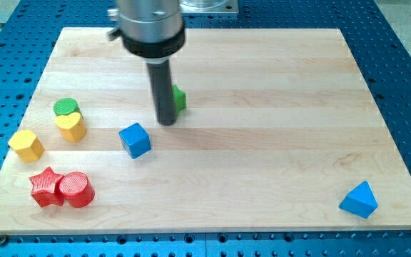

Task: Push the green circle into the left side of the green star

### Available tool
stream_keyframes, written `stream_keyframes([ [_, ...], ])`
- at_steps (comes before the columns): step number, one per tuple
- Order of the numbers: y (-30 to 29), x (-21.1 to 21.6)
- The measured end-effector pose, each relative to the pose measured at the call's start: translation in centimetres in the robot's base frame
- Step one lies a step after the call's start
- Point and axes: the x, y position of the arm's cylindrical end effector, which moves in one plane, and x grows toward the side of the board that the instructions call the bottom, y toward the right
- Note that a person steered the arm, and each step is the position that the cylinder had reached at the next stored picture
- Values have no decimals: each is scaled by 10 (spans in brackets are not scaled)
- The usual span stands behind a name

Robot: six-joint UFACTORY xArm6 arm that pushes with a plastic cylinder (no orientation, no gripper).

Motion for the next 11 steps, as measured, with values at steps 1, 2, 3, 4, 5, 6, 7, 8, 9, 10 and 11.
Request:
stream_keyframes([
  [1,-30,-4],
  [2,-92,-31],
  [3,-142,-50],
  [4,-199,-22],
  [5,-222,22],
  [6,-185,26],
  [7,-173,1],
  [8,-95,-11],
  [9,-123,-20],
  [10,-141,-51],
  [11,-64,-53],
])
